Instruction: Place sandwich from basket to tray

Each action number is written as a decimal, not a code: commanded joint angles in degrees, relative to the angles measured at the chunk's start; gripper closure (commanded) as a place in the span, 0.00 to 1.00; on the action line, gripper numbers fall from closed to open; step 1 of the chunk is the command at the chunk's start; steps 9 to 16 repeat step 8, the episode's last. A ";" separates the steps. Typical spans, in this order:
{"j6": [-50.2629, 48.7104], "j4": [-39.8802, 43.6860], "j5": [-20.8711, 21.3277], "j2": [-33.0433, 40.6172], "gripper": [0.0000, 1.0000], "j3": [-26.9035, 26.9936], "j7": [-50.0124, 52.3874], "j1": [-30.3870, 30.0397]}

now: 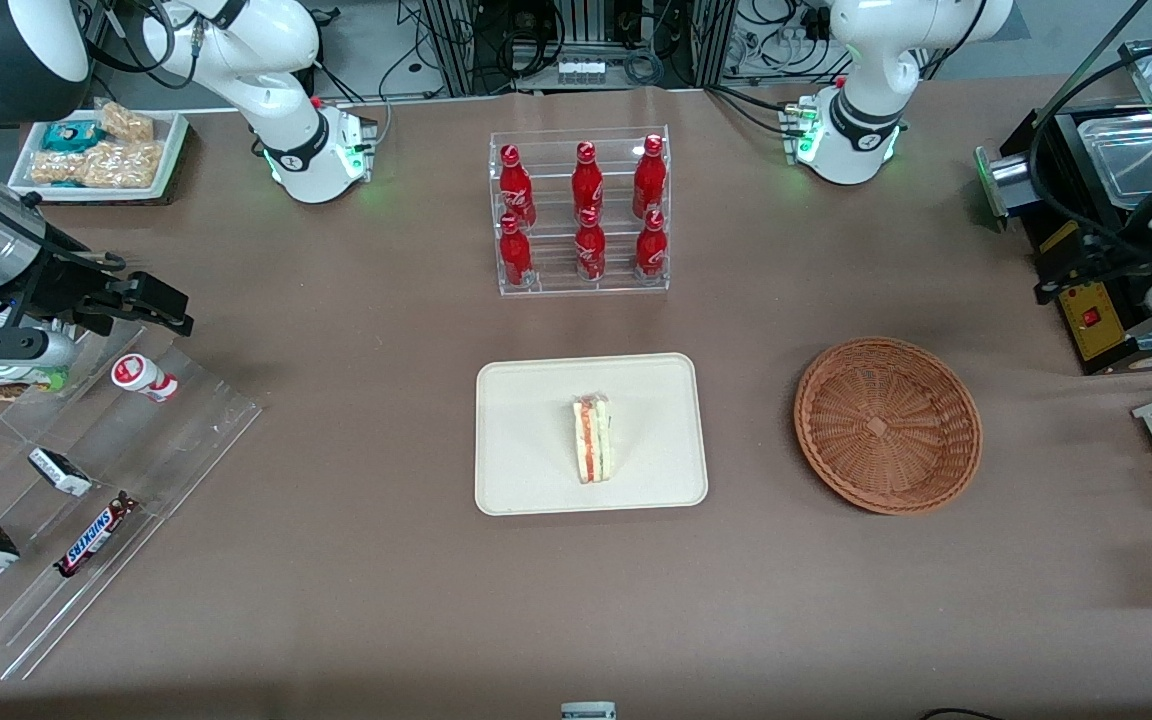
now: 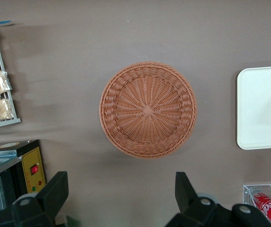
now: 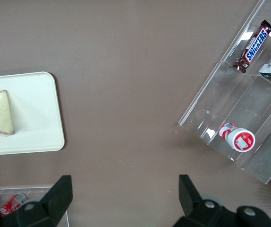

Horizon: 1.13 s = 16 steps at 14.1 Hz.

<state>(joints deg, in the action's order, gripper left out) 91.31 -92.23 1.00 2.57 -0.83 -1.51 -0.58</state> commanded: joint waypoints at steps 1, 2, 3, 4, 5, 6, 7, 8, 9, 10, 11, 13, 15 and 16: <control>-2.53 0.38 -2.57 1.13 0.00 0.22 -0.69 0.06; -2.88 0.21 -5.11 1.21 0.00 0.22 -0.17 0.06; -3.67 0.03 -5.22 1.47 0.00 0.13 -0.16 0.23; -4.20 0.03 -4.96 1.48 0.00 0.04 -0.33 0.49; -3.94 0.03 -4.78 1.22 0.00 0.04 -0.77 0.50; -3.59 0.03 -4.52 1.04 0.00 0.04 -1.04 0.50; -3.59 0.03 -4.08 0.95 0.00 0.04 -1.04 0.50; -3.68 0.03 -3.38 1.04 0.00 0.04 -1.04 0.50; -3.68 0.03 -3.38 1.04 0.00 0.04 -1.04 0.50; -3.68 0.03 -3.38 1.04 0.00 0.04 -1.04 0.50; -3.68 0.03 -3.38 1.04 0.00 0.04 -1.04 0.50; -3.68 0.03 -3.38 1.04 0.00 0.04 -1.04 0.50; -3.68 0.03 -3.38 1.04 0.00 0.04 -1.04 0.50; -3.68 0.03 -3.38 1.04 0.00 0.04 -1.04 0.50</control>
